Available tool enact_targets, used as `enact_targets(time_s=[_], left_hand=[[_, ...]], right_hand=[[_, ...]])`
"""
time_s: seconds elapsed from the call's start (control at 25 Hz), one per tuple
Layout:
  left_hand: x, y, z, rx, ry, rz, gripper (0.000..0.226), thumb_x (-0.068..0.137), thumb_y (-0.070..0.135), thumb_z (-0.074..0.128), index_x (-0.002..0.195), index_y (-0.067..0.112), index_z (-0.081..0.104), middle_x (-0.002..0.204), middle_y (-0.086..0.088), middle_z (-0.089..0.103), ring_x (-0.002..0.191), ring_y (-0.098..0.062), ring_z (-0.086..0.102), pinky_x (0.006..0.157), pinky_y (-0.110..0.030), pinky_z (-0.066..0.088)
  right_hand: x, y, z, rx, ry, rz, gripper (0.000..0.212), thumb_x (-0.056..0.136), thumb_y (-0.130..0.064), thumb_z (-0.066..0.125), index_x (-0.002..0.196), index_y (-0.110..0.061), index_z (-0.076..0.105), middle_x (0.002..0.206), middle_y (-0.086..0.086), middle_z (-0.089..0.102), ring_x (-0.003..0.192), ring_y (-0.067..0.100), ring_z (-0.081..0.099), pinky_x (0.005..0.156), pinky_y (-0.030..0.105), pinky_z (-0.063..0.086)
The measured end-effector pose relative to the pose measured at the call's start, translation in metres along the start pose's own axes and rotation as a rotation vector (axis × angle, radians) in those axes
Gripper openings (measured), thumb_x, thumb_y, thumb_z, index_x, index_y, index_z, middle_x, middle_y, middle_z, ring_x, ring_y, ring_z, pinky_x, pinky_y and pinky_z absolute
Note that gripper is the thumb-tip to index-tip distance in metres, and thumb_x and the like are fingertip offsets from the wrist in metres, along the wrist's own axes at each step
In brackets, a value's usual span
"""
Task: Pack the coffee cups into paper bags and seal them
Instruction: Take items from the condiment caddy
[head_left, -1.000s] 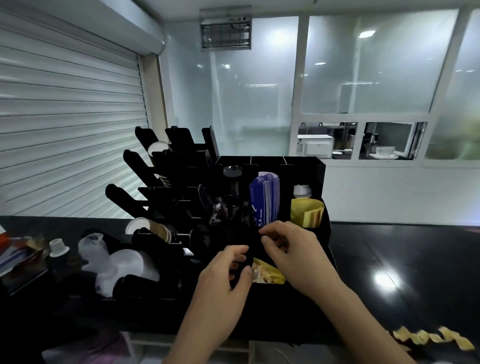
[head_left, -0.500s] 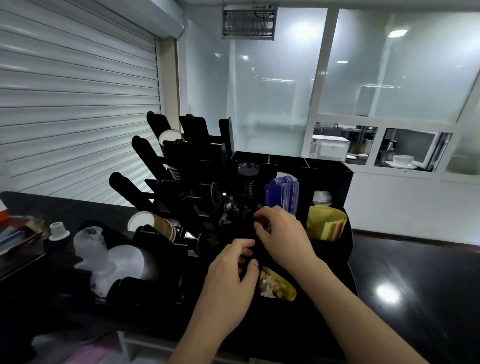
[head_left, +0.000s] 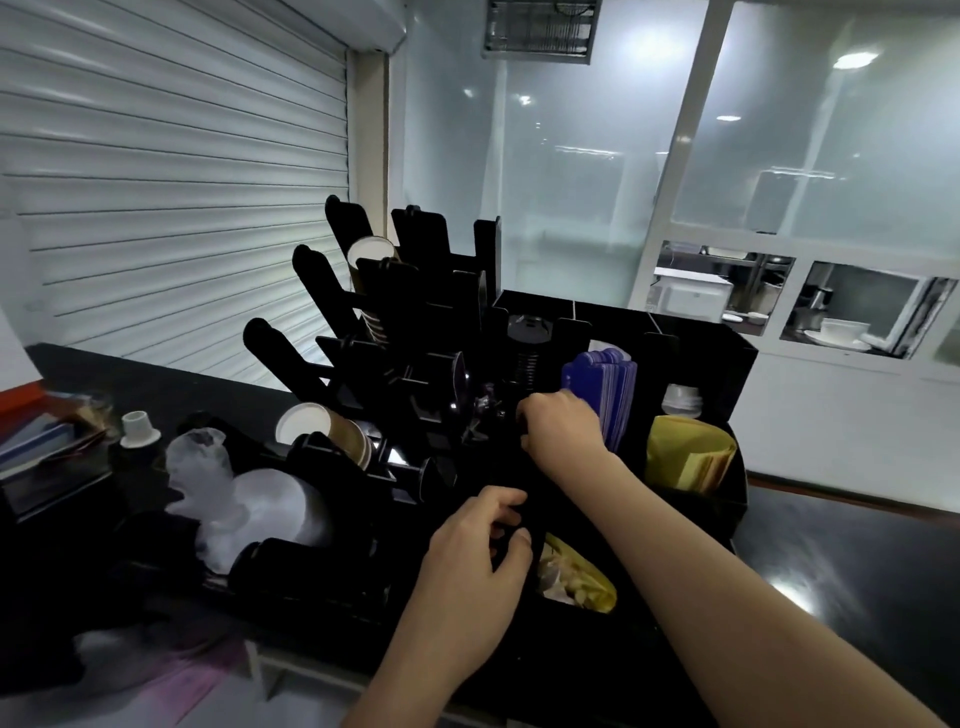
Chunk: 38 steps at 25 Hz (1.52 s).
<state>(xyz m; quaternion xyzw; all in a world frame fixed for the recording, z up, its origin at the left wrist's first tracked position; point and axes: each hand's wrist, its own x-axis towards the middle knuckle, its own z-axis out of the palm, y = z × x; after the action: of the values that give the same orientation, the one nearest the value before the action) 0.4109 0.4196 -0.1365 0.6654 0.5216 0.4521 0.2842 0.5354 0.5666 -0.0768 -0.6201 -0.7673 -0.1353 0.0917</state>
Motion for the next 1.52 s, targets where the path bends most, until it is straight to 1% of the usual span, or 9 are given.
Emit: enact_targets(time_s=[0.32,0.56,0.72,0.8,1.0,1.12,1.24,1.36,1.52], left_hand=[[0.0,-0.004,0.003,-0.019,-0.007,-0.002,0.03,0.098,0.032,0.057,0.125,0.045,0.056,0.11,0.024,0.06,0.105,0.011,0.055,0.086,-0.013,0.049],[0.006,0.01,0.004,-0.072,0.054,0.024,0.025,0.098,0.027,0.058,0.119,0.04,0.062,0.104,0.021,0.066,0.099,0.008,0.061,0.08,-0.012,0.051],[0.0,0.021,0.005,-0.138,0.102,0.051,0.021,0.099,0.027,0.057,0.111,0.042,0.065,0.101,0.026,0.068,0.097,0.008,0.063,0.078,-0.007,0.049],[-0.005,0.028,0.007,-0.171,0.118,0.066,0.019,0.1,0.029,0.057,0.109,0.042,0.067,0.099,0.025,0.07,0.097,0.007,0.065,0.078,-0.007,0.049],[-0.014,0.041,0.014,-0.345,0.036,0.024,0.022,0.102,0.034,0.051,0.114,0.037,0.069,0.1,0.016,0.075,0.097,-0.002,0.068,0.087,-0.03,0.058],[-0.024,0.046,0.018,-0.569,-0.018,-0.064,0.025,0.101,0.036,0.052,0.123,0.031,0.064,0.104,0.006,0.076,0.098,-0.013,0.072,0.087,-0.038,0.06],[-0.037,0.051,0.013,-0.77,0.019,-0.122,0.031,0.092,0.045,0.057,0.111,0.022,0.067,0.101,-0.007,0.077,0.093,-0.025,0.074,0.08,-0.037,0.062],[-0.053,0.05,0.009,-0.826,0.134,-0.11,0.031,0.092,0.042,0.059,0.11,0.019,0.069,0.089,-0.011,0.076,0.079,-0.021,0.072,0.068,-0.026,0.058],[-0.078,0.039,0.009,-0.835,0.221,-0.068,0.024,0.094,0.04,0.06,0.105,0.026,0.076,0.08,-0.005,0.071,0.074,-0.015,0.068,0.068,-0.023,0.055]], right_hand=[[-0.015,0.013,-0.029,0.218,0.1,-0.072,0.014,0.096,-0.019,0.061,0.108,-0.016,0.068,0.109,0.007,0.063,0.102,0.029,0.061,0.078,0.037,0.046],[-0.044,0.027,-0.056,0.478,0.268,0.003,0.013,0.092,-0.018,0.067,0.103,-0.022,0.071,0.104,-0.003,0.068,0.098,0.018,0.064,0.086,0.041,0.055],[-0.077,0.044,-0.07,0.623,0.452,0.017,0.01,0.09,-0.019,0.073,0.094,-0.027,0.071,0.089,-0.017,0.063,0.082,0.001,0.06,0.075,0.024,0.052],[-0.097,0.051,-0.077,0.687,0.539,0.033,0.011,0.09,-0.019,0.075,0.091,-0.029,0.07,0.084,-0.016,0.062,0.076,0.001,0.059,0.067,0.017,0.047],[-0.15,0.057,-0.088,0.953,0.638,0.112,0.015,0.088,-0.024,0.077,0.09,-0.038,0.071,0.083,-0.011,0.069,0.077,0.012,0.064,0.068,0.017,0.052],[-0.181,0.06,-0.089,1.152,0.606,0.141,0.013,0.087,-0.022,0.079,0.088,-0.034,0.075,0.082,-0.007,0.073,0.075,0.013,0.069,0.066,0.02,0.056],[-0.21,0.06,-0.085,1.28,0.496,0.143,0.006,0.084,-0.025,0.08,0.086,-0.03,0.078,0.081,-0.005,0.075,0.074,0.006,0.07,0.067,0.015,0.055],[-0.234,0.059,-0.079,1.316,0.367,0.154,0.011,0.079,-0.035,0.078,0.087,-0.027,0.079,0.079,-0.001,0.074,0.069,0.007,0.067,0.065,0.015,0.054],[-0.263,0.06,-0.067,1.364,0.241,0.143,0.019,0.076,-0.042,0.076,0.087,-0.027,0.078,0.078,0.005,0.073,0.065,0.01,0.064,0.063,0.017,0.053]])
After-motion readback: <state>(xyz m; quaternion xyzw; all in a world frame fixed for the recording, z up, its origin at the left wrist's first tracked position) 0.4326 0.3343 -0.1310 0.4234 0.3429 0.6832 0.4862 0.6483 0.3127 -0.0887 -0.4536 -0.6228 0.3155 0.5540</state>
